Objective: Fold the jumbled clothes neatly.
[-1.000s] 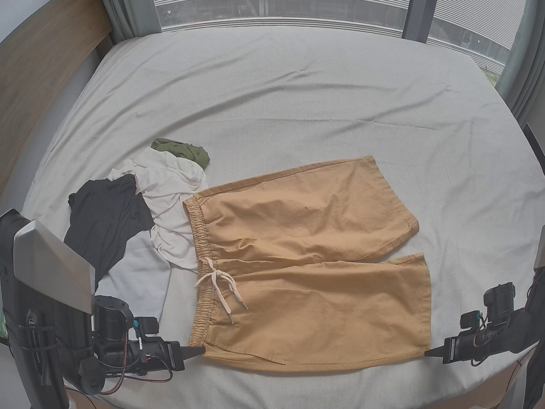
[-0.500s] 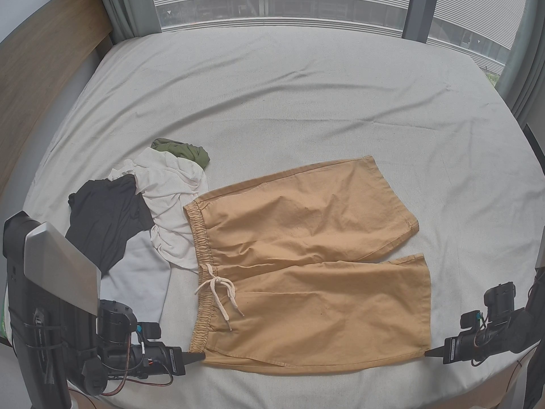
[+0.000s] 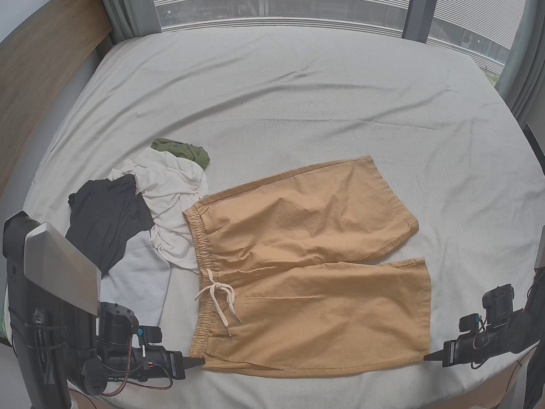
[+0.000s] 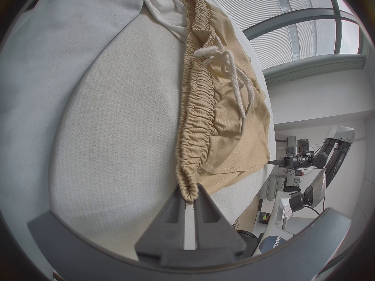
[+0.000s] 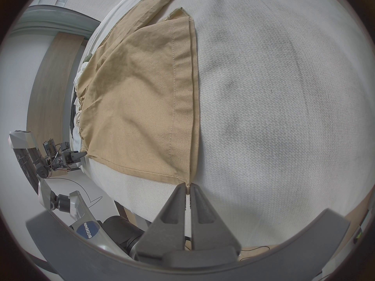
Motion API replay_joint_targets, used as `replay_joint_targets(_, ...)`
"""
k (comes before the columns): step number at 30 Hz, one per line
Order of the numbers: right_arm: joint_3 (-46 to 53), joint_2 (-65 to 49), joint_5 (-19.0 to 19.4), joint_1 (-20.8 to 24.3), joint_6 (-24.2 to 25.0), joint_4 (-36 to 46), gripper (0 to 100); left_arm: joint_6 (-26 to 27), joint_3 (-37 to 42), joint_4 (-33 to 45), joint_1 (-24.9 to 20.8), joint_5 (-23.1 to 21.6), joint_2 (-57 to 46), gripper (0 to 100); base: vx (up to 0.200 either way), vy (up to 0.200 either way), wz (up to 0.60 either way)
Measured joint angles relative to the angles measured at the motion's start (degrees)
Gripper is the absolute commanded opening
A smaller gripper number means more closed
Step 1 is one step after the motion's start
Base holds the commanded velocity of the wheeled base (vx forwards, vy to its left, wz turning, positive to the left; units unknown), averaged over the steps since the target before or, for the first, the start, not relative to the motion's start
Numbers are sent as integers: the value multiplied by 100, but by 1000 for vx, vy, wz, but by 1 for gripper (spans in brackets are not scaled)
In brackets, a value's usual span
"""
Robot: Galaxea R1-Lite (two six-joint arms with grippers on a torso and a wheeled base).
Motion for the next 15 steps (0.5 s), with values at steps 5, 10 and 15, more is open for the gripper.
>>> replay_joint_targets(5, 0, 2, 4, 0, 7, 0, 0, -15, 2, -57, -4, 0, -7, 0, 0, 0, 0)
replay_joint_targets(10, 0, 2, 4, 5, 18, -6, 0, -28, 2, -99, -4, 0, -16, 0, 0, 0, 0)
replay_joint_targets(15, 2, 2, 4, 2, 13, -17, 100, -12, 2, -213, -22, -1, -7, 100, 0, 0, 0)
